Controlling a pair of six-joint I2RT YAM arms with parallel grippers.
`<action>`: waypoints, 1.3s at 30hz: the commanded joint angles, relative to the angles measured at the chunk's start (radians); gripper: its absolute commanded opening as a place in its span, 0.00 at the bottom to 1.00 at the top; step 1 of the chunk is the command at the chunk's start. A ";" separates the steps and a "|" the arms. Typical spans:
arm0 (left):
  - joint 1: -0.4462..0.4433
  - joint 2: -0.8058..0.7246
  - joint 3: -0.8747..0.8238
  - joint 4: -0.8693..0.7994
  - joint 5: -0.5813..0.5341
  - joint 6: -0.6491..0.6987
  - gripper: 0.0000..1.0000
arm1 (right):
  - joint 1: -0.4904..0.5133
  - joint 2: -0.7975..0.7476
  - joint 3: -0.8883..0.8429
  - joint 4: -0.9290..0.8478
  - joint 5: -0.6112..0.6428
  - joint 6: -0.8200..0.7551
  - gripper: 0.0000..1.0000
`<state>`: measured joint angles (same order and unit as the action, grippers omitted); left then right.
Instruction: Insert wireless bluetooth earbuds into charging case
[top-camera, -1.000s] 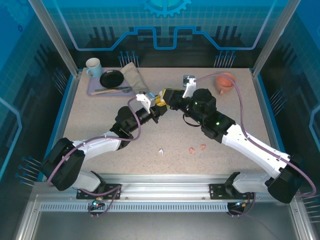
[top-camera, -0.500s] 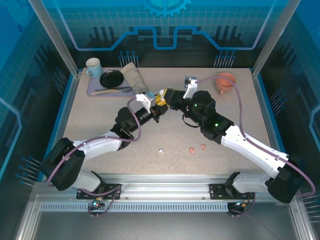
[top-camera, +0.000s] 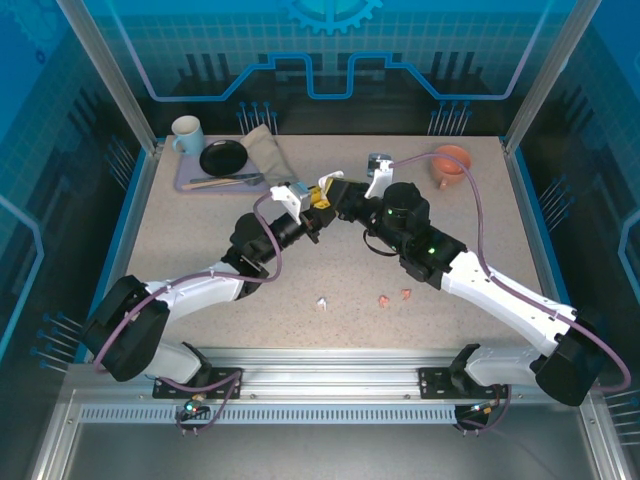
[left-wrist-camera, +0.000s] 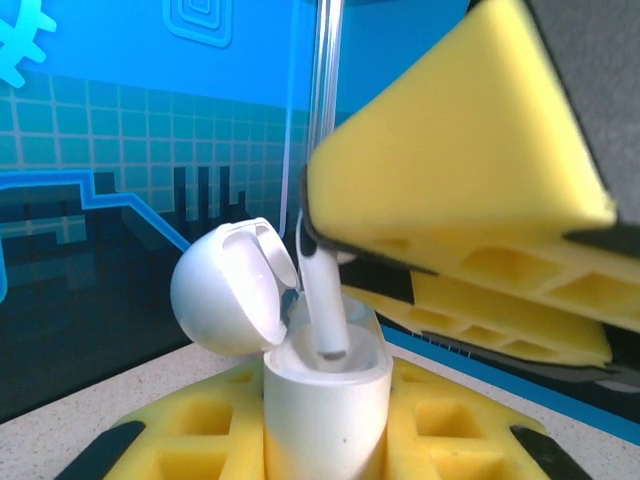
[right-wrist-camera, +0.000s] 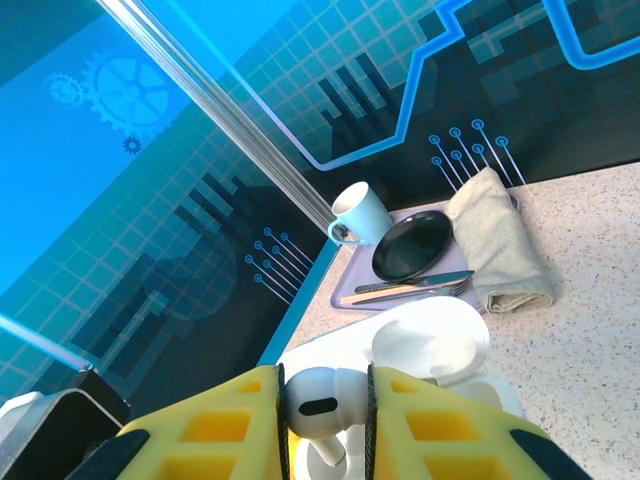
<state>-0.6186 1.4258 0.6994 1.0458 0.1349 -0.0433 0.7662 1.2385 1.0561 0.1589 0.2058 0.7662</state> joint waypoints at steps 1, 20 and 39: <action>-0.010 -0.005 0.039 0.054 -0.014 0.010 0.00 | 0.019 0.009 -0.014 0.037 0.015 0.012 0.23; -0.010 -0.001 0.047 0.056 -0.026 0.015 0.00 | 0.053 0.024 -0.034 0.015 0.003 0.000 0.21; -0.009 -0.009 0.060 0.044 -0.037 0.033 0.00 | 0.067 -0.033 -0.090 -0.045 0.023 -0.033 0.21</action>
<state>-0.6205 1.4261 0.6998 1.0039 0.1200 -0.0238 0.8028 1.2167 0.9913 0.1860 0.2512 0.7441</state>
